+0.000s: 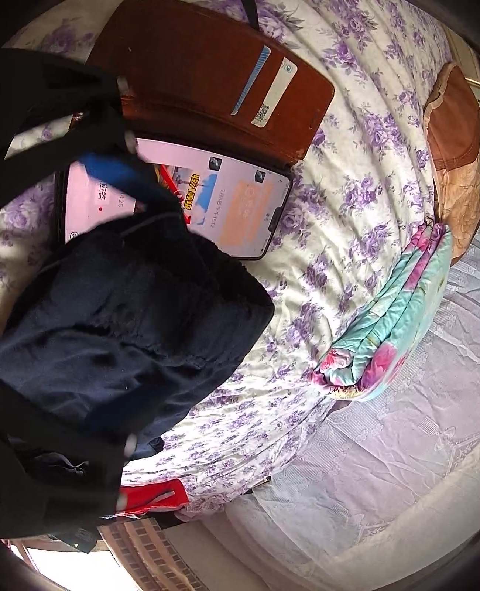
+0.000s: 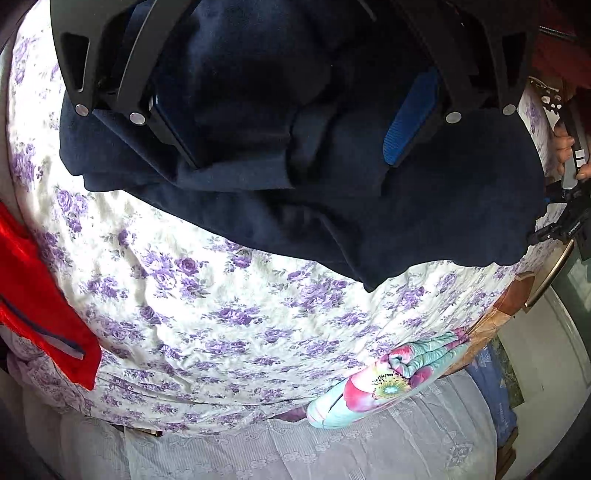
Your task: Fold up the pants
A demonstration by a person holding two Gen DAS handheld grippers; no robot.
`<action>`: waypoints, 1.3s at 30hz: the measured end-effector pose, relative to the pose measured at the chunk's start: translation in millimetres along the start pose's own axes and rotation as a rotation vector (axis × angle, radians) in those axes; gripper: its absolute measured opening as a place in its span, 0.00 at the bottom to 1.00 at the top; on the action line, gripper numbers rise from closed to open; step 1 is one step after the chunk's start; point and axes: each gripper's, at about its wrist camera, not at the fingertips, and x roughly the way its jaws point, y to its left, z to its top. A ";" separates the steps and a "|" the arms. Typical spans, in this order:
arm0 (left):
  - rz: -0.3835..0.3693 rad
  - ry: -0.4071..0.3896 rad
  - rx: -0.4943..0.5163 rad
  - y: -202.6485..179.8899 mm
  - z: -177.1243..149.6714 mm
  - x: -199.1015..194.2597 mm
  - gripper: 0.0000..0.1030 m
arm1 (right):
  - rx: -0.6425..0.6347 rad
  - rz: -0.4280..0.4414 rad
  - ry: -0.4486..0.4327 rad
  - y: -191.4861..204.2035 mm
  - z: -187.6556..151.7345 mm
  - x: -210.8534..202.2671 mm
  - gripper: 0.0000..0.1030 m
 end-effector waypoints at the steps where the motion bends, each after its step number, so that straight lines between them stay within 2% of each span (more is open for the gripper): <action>1: -0.009 0.004 -0.006 2.8 0.4 -0.1 0.63 | 0.002 0.002 -0.007 1.3 1.0 -2.6 0.94; 3: -0.026 -0.008 -0.024 7.4 0.9 -4.8 0.54 | 0.018 0.007 -0.040 1.2 1.0 -12.3 0.94; 6: -0.020 -0.015 0.002 4.7 0.4 -10.6 0.52 | 0.041 0.014 -0.130 -4.5 10.2 -38.4 0.94; 9: -0.007 -0.034 0.048 -7.1 0.7 -16.8 0.50 | 0.046 0.010 -0.167 -14.3 19.5 -50.0 0.94; 11: 0.002 -0.042 0.059 -13.0 2.3 -18.5 0.49 | 0.029 -0.008 -0.114 -18.5 17.9 -39.1 0.94; 12: 0.001 -0.046 0.057 -15.4 3.2 -19.6 0.48 | 0.022 -0.014 -0.043 -20.0 14.1 -24.0 0.94; 13: -0.004 -0.049 0.056 -17.2 4.3 -21.1 0.47 | 0.015 -0.026 0.089 -20.8 6.1 2.9 0.94; 14: -0.007 -0.052 0.059 -19.0 5.2 -22.5 0.46 | -0.017 -0.066 0.157 -17.6 -1.8 18.9 0.95; 16: -0.014 -0.051 0.077 -24.8 7.5 -25.4 0.44 | -0.142 -0.150 0.133 4.7 -5.8 21.9 0.95; 18: -0.016 -0.054 0.113 -32.9 8.7 -30.6 0.42 | -0.154 -0.121 0.073 16.1 1.6 6.8 0.95; 20: -0.016 -0.060 0.146 -40.3 8.2 -34.6 0.41 | -0.147 -0.037 -0.029 19.3 8.8 -13.2 0.95; 21: -0.014 -0.062 0.156 -42.6 7.5 -35.7 0.41 | -0.157 -0.029 -0.011 20.0 10.5 -10.5 0.95; 23: -0.004 -0.067 0.175 -46.3 5.5 -34.7 0.41 | -0.180 -0.055 0.145 17.0 5.0 17.9 0.95; 24: 0.004 -0.068 0.171 -45.4 5.5 -33.5 0.42 | -0.197 -0.095 0.201 15.5 -0.8 30.6 0.97; 26: 0.020 -0.069 0.135 -37.6 4.6 -28.7 0.43 | -0.221 -0.109 0.148 17.1 -5.9 33.1 0.97; 28: 0.030 -0.062 0.087 -26.5 2.8 -22.9 0.55 | -0.207 -0.095 0.150 14.4 -5.5 32.7 0.97; 30: 0.054 -0.048 0.041 -15.0 -1.4 -15.1 0.57 | -0.205 -0.082 0.143 11.9 -5.6 31.4 0.97; 36: 0.007 -0.056 -0.074 7.6 -6.5 -7.7 0.59 | -0.211 -0.084 0.134 14.1 -9.2 28.1 0.97; 39: -0.005 -0.065 -0.097 11.6 -8.6 -4.6 0.62 | -0.211 -0.081 0.132 14.3 -9.6 26.3 0.97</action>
